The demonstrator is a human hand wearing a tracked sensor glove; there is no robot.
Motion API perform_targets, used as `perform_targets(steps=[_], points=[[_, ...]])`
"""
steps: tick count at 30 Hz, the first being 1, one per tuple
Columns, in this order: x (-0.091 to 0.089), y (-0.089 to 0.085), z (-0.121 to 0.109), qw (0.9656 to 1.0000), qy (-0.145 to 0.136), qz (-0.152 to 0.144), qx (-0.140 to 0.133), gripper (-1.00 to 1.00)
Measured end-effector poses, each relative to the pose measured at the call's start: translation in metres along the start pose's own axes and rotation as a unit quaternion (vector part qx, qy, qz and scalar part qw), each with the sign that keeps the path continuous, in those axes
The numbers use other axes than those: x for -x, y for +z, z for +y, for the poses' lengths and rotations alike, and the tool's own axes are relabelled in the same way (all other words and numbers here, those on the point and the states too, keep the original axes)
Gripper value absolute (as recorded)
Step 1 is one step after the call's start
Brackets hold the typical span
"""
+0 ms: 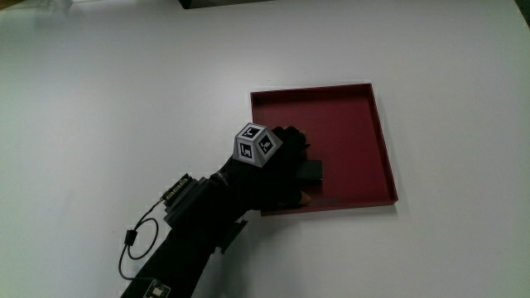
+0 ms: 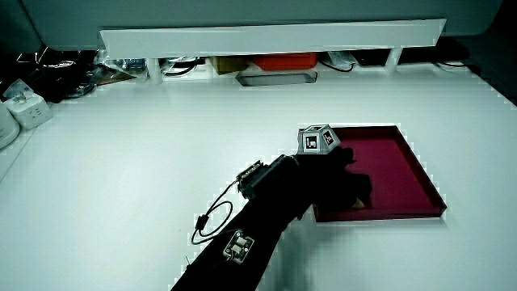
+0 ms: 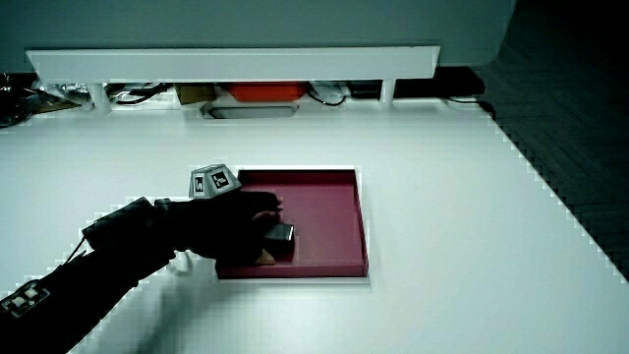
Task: Pick charger from plate
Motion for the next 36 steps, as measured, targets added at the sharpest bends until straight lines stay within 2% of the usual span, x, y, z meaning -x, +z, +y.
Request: perform_targets(steps=[3, 7, 13, 20, 26, 29, 30, 34, 36], points=[[-0.0010, -0.0014, 0.0004, 1.0000, 0.001, 0.007, 0.000, 0.00], [-0.0013, -0.0043, 0.0017, 1.0000, -0.001, 0.003, 0.000, 0.00], [-0.0003, -0.0066, 0.0023, 0.9999, -0.011, 0.001, -0.007, 0.27], [-0.0008, -0.0068, 0.0004, 0.9987, -0.029, -0.002, -0.043, 0.59], [-0.0036, -0.0053, -0.0025, 0.9979, -0.037, 0.000, -0.054, 0.86], [-0.0020, -0.0068, -0.0029, 0.9980, -0.035, -0.010, -0.052, 1.00], [-0.0027, -0.0063, -0.0034, 0.9974, -0.041, -0.004, -0.059, 1.00], [-0.0062, -0.0061, -0.0049, 0.9978, -0.040, -0.005, -0.053, 1.00], [-0.0061, -0.0066, -0.0051, 0.9972, -0.048, -0.001, -0.058, 1.00]])
